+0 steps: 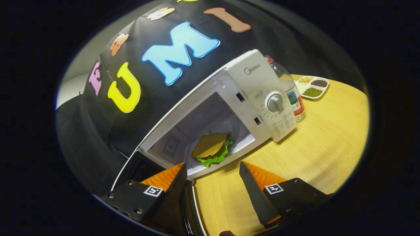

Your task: Open the microwave, put the food inside, and close the microwave door.

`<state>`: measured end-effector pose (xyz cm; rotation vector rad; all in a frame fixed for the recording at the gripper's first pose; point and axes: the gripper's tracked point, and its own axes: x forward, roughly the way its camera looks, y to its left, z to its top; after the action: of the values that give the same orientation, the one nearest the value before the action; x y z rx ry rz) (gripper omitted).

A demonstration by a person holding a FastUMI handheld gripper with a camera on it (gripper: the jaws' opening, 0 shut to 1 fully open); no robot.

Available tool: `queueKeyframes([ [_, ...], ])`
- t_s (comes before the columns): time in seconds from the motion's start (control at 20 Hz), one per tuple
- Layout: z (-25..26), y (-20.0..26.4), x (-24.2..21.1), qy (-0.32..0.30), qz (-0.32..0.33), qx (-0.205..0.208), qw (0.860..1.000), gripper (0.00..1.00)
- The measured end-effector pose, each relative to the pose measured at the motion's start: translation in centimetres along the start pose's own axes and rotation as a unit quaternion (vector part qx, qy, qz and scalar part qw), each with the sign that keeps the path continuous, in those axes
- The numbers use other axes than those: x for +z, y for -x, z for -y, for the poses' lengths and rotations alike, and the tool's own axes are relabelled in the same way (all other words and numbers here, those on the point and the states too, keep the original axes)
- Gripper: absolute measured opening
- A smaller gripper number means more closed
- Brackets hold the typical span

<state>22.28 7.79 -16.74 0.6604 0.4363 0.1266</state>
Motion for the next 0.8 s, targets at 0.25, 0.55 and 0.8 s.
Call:
queueKeyframes([
  [0.25,-3.6,7.5,-1.0,0.071,0.012,0.035,0.997,0.97],
  [0.55,-8.9,15.6,-2.7,0.153,0.036,0.091,0.983,0.97],
  [0.8,-14.5,20.0,-5.5,0.214,0.045,0.16,0.963,0.97],
])
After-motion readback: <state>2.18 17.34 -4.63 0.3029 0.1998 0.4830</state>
